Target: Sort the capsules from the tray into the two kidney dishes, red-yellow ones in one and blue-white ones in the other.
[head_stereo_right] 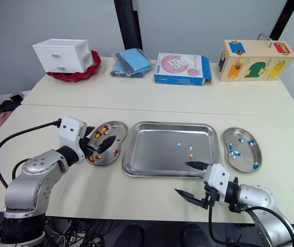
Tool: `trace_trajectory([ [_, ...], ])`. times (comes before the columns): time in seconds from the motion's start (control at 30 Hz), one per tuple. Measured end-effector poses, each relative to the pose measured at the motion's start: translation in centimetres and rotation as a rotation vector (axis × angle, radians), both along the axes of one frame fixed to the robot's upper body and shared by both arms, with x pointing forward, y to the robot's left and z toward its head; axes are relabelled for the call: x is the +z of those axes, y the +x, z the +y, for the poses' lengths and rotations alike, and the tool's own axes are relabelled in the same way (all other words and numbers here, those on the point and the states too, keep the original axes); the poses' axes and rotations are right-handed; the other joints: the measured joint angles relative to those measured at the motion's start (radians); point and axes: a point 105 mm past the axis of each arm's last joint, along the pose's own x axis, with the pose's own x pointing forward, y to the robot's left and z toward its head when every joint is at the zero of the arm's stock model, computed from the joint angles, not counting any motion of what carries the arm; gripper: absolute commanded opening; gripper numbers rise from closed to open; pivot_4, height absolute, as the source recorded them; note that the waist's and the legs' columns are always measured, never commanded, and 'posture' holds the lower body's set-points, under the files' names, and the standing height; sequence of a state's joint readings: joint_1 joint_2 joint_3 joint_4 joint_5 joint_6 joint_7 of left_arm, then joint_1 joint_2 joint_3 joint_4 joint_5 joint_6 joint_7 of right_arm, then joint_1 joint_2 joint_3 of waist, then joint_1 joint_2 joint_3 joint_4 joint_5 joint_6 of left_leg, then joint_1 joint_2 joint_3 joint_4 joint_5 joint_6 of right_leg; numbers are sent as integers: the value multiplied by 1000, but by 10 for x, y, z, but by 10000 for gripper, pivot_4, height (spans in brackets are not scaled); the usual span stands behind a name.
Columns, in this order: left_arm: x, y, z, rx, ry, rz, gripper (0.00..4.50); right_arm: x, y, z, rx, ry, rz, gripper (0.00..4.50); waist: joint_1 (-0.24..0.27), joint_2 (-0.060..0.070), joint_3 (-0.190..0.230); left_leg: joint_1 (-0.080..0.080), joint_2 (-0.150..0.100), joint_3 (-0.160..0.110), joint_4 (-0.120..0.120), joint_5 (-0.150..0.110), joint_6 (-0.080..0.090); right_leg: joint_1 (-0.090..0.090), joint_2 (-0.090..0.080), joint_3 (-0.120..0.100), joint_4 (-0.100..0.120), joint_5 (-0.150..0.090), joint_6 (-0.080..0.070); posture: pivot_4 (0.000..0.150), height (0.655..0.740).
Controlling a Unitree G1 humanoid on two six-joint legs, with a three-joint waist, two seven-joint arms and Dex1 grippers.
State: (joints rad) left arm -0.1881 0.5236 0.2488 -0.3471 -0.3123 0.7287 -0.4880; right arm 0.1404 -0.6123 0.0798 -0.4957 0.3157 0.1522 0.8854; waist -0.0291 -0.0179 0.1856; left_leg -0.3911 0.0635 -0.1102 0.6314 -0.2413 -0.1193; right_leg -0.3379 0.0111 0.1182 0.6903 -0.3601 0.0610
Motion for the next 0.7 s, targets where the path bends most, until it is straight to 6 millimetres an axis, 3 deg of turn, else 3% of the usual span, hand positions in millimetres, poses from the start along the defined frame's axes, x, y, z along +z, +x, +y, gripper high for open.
trace_trajectory([
  [0.17,1,-16,15,-14,-27,9,44490,-1,-1,-2,-12,0,6,45000,-2,0,0,0,0,0,-1,0,0,0,0,0,0,0,0,1500,7400],
  [0.3,-2,-49,27,-108,-40,76,44490,-1,-5,-17,-76,1,26,45000,-2,0,0,0,0,1,-2,0,0,-1,0,0,-1,0,0,1500,7400],
  [0.5,-28,-101,59,-93,-43,256,44490,-3,-21,-66,-215,-88,82,45000,-1,0,0,1,0,1,-2,0,0,0,0,1,-2,0,0,1500,7400],
  [0.6,-44,-123,63,-91,-69,328,44490,-4,-32,-96,-288,-141,119,45000,0,-1,0,1,0,2,-1,0,0,1,-1,2,-3,0,0,1500,7400],
  [0.7,-50,-132,63,-96,-87,338,44490,-5,-37,-120,-350,-175,142,45000,-1,-2,0,2,0,2,-2,0,0,1,0,2,-3,-1,0,1500,7400],
])
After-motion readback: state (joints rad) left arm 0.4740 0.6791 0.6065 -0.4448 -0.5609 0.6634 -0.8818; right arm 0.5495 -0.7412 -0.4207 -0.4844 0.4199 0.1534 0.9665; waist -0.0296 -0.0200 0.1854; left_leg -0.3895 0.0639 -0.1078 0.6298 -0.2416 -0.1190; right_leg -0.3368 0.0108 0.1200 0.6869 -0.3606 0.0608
